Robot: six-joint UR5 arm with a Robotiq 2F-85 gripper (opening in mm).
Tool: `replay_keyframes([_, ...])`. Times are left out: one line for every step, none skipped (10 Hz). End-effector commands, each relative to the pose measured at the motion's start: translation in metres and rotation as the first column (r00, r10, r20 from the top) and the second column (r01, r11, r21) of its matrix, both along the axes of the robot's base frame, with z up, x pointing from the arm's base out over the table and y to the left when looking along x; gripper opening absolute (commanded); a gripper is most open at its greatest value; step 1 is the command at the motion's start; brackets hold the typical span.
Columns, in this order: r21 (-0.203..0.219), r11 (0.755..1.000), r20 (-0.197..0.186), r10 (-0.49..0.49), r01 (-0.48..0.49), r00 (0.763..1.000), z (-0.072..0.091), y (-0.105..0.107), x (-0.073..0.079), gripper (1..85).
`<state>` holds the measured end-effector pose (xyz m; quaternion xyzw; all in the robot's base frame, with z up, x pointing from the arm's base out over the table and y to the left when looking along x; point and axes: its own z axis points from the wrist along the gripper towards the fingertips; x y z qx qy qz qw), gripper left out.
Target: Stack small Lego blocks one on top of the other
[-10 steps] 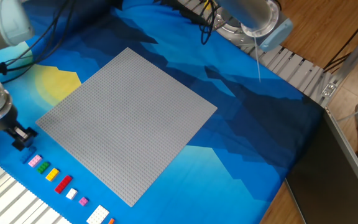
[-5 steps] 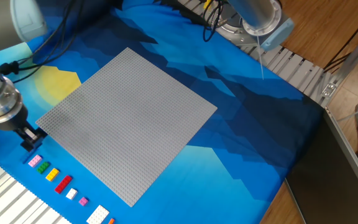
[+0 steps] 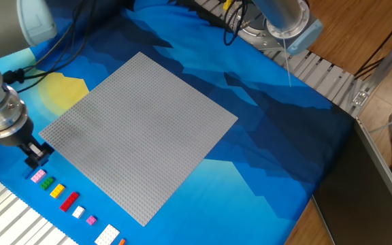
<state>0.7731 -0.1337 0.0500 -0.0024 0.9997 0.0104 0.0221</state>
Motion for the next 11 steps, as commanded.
replay_keyframes([0.02, 1.0, 0.005, 0.022, -0.022, 1.0, -0.002, 0.002, 0.015, 27.7])
replay_keyframes([0.018, 0.999, 0.012, 0.035, -0.036, 0.999, -0.002, 0.002, 0.017, 27.7])
replay_keyframes([0.013, 0.999, 0.018, 0.043, -0.043, 0.999, -0.002, 0.001, 0.018, 27.7])
replay_keyframes([0.003, 0.999, 0.014, 0.046, -0.046, 0.999, -0.002, -0.002, 0.017, 27.7])
replay_keyframes([0.004, 0.999, 0.007, 0.04, -0.04, 0.999, -0.002, -0.002, 0.015, 27.3])
replay_keyframes([-0.009, 0.999, 0.0, 0.034, -0.034, 0.999, -0.003, -0.005, 0.014, 27.0])
replay_keyframes([-0.008, 1.0, 0.008, 0.013, -0.013, 1.0, -0.003, -0.005, 0.016, 26.0])
replay_keyframes([0.002, 1.0, 0.024, -0.011, 0.011, 1.0, -0.002, -0.003, 0.02, 26.0])
replay_keyframes([0.012, 0.999, 0.037, -0.031, 0.031, 0.999, -0.002, -0.001, 0.024, 26.0])
replay_keyframes([0.012, 0.999, 0.045, -0.037, 0.037, 0.998, -0.002, -0.001, 0.026, 25.3])
replay_keyframes([0.012, 0.999, 0.051, -0.034, 0.034, 0.998, -0.002, -0.001, 0.027, 25.3])
